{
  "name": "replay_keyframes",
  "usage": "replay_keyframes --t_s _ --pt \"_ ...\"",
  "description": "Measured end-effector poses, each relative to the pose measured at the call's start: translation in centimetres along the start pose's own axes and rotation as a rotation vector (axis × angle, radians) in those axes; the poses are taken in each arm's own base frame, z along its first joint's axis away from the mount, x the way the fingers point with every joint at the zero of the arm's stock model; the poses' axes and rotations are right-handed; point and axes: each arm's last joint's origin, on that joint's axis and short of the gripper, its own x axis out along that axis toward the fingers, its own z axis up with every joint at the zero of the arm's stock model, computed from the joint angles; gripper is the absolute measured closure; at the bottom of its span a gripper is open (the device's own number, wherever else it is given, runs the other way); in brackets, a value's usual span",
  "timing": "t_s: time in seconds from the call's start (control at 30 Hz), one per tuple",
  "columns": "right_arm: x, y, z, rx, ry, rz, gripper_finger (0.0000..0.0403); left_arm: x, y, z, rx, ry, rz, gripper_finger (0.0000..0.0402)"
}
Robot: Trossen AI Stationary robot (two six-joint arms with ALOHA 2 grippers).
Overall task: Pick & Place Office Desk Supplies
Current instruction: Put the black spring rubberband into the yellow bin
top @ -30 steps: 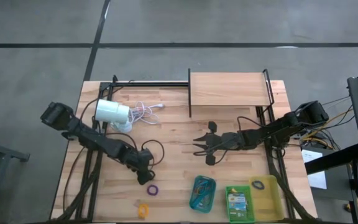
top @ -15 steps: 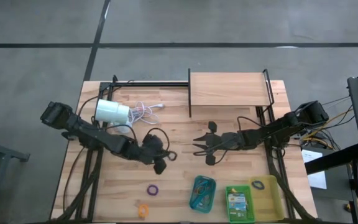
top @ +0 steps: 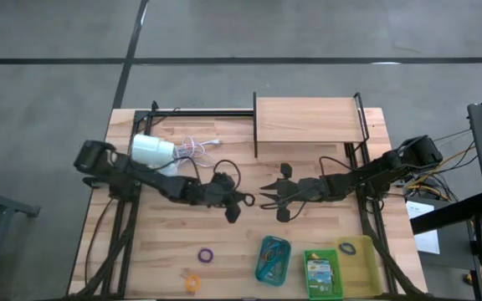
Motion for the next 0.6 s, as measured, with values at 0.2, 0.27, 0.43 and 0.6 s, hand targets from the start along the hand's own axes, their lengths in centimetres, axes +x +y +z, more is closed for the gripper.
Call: replay_keyframes --t_s 0.2,0.27,0.43,0.6 --pt "0.0 0.0 0.0 0.0 0.0 0.0 0.0332 3.5 0.8 -0.6 -0.032 0.028 -0.069 0.0373" --pt "0.0 0.0 0.0 0.0 0.0 0.0 0.0329 4.6 0.6 -0.4 -0.034 0.045 -0.079 0.0373" --pt "0.0 0.0 0.0 0.0 0.0 0.0 0.0322 6.4 0.1 -0.4 -0.012 0.128 -0.033 0.0373" --pt "0.0 0.0 0.0 0.0 0.001 0.0 0.0317 7.3 -0.4 -0.2 0.017 0.237 0.048 0.0373"
